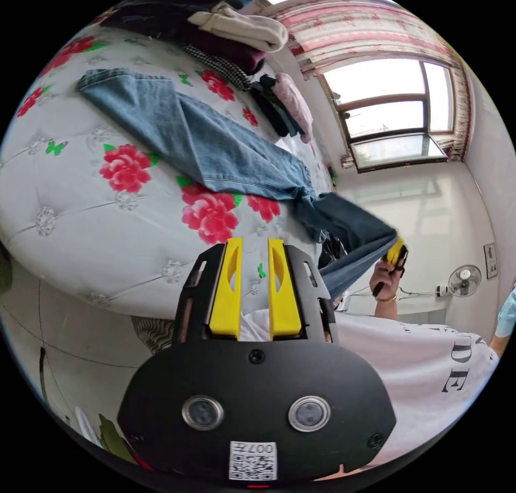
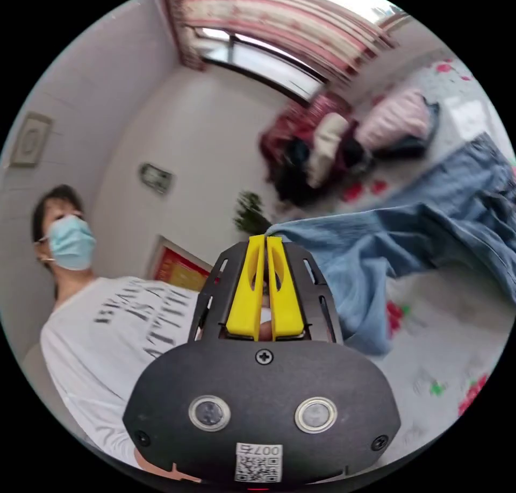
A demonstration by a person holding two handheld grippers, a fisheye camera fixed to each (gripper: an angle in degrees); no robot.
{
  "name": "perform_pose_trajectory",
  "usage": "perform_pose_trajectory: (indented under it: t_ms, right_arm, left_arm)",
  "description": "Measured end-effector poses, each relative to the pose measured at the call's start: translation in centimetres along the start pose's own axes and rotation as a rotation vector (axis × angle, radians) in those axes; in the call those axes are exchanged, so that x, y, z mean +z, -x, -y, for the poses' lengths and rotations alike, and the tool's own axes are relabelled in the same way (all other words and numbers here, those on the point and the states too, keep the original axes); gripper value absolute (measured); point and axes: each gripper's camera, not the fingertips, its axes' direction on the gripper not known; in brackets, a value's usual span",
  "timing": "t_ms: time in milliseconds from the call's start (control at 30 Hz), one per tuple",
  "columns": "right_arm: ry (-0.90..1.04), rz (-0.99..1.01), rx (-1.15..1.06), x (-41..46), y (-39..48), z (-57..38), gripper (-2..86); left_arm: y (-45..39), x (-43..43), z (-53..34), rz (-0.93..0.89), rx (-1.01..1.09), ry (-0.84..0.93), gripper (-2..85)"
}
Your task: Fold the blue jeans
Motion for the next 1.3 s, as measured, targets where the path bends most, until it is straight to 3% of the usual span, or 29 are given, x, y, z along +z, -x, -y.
perform_pose_trajectory:
  t_ms: [67, 200, 300, 367, 500, 667, 833, 933, 1167, 1300]
  right_arm:
    - [-0.180, 0.191, -0.037, -1.6, 1.1, 0.6, -0.2]
    - [-0.268, 0.265, 0.007, -2.2, 0.7, -0.9, -0.1]
    - [0.002, 0.081, 0.079, 1.0, 0.1, -3.2, 0.2]
    - [0.327, -0.081, 0.125, 5.0, -1.0, -5.7, 0.8]
    - [0.458, -0.172, 0.156, 5.6, -2.5, -7.0, 4.4]
    - [0.228, -0.376, 0.254, -2.6, -6.5, -5.8, 8.4]
    - [-0.111, -0.702, 0.423, -12.4, -10.9, -6.4, 10.8]
    - [-0.224, -0.777, 0.515, -16.1, -14.0, -6.1, 11.7]
    - [-0.281, -0.850, 0.740, -17.4, -22.6, -4.0, 13.2]
    - [-0.209, -0.920, 0.785, -15.3, -25.1, -2.0, 9.4]
  left_arm:
    - [-0.9, 0.4, -0.3, -0.026, 0.032, 0.000, 7.5]
    - [-1.5, 0.5, -1.7, -0.051, 0.067, -0.013, 8.1]
    - [-0.8, -0.4, -3.0, -0.012, 0.052, -0.046, 8.1]
    - [0.3, -1.1, -3.8, 0.010, 0.016, -0.065, 8.1]
    - [2.1, -2.3, -5.1, 0.054, -0.065, -0.105, 8.2]
    - [2.4, -1.8, -4.9, 0.087, -0.099, -0.118, 8.3]
    - [1.1, 2.4, -2.5, 0.131, -0.059, -0.036, 9.9]
    - [0.2, 6.1, -0.2, 0.133, -0.038, 0.028, 11.6]
    - [-1.6, 16.4, 5.5, 0.157, -0.061, 0.155, 13.7]
    - [-0.7, 21.3, 7.4, 0.171, -0.176, 0.232, 3.5]
